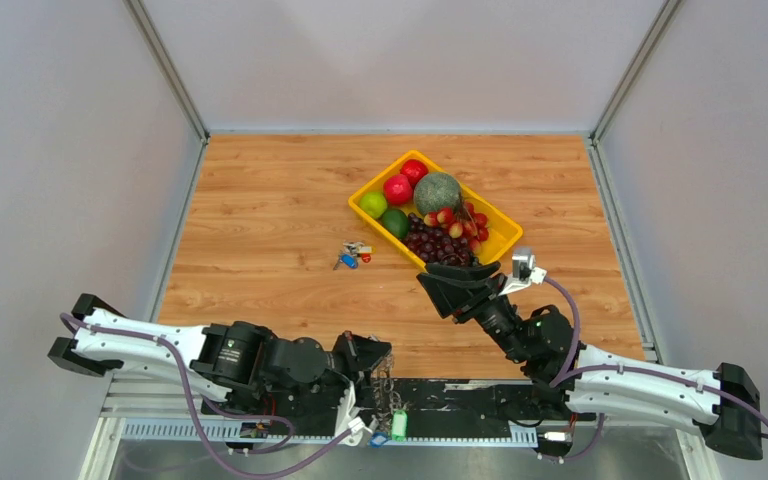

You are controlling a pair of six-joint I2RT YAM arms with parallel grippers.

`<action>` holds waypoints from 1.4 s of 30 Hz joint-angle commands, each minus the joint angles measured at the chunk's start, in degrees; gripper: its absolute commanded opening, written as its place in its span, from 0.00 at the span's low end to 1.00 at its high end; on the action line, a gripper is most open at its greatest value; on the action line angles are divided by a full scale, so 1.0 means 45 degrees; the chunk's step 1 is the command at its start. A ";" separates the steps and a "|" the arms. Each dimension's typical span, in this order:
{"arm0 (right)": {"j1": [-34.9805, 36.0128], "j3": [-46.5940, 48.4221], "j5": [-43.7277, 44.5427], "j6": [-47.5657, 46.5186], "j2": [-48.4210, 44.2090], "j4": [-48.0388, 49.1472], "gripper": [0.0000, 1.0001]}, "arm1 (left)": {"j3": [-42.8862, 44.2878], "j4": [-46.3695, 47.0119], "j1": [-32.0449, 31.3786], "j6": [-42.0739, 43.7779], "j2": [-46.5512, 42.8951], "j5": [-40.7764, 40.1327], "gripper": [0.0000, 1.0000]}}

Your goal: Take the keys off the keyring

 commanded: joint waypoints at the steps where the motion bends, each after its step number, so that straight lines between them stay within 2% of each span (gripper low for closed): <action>1: 0.0009 0.0936 -0.2142 -0.3152 -0.0444 -0.2202 0.48 | 0.0457 0.0498 0.0092 -0.0452 -0.0742 0.0679 0.00; 6: -0.0007 0.1345 -0.3363 -0.5174 -0.1002 -0.5148 0.52 | 0.0600 0.0211 0.0101 -0.0447 -0.1093 0.0552 0.00; 9: 0.0005 0.1050 -0.4194 -0.5520 -0.1552 -0.5653 0.54 | 0.0581 0.0111 0.0135 -0.0248 -0.1053 0.0096 0.00; 14: -0.0006 0.0510 -0.5984 -0.6139 -0.2108 -0.5674 0.54 | 0.0525 0.0207 0.0365 0.0240 -0.0889 -0.0200 0.00; 21: 0.0004 0.0563 -0.7878 -0.7131 -0.0989 -0.5490 0.57 | 0.0512 0.0380 0.0631 0.0797 -0.0802 -0.0187 0.00; 27: 0.0009 0.0795 -0.8406 -0.7644 0.0193 -0.4606 0.59 | 0.0596 0.0371 0.0675 0.1045 -0.0798 -0.0100 0.00; 42: 0.0009 0.1302 -0.9260 -0.7855 0.1719 -0.3066 0.52 | 0.0675 0.0305 0.0690 0.1094 -0.0889 0.0035 0.00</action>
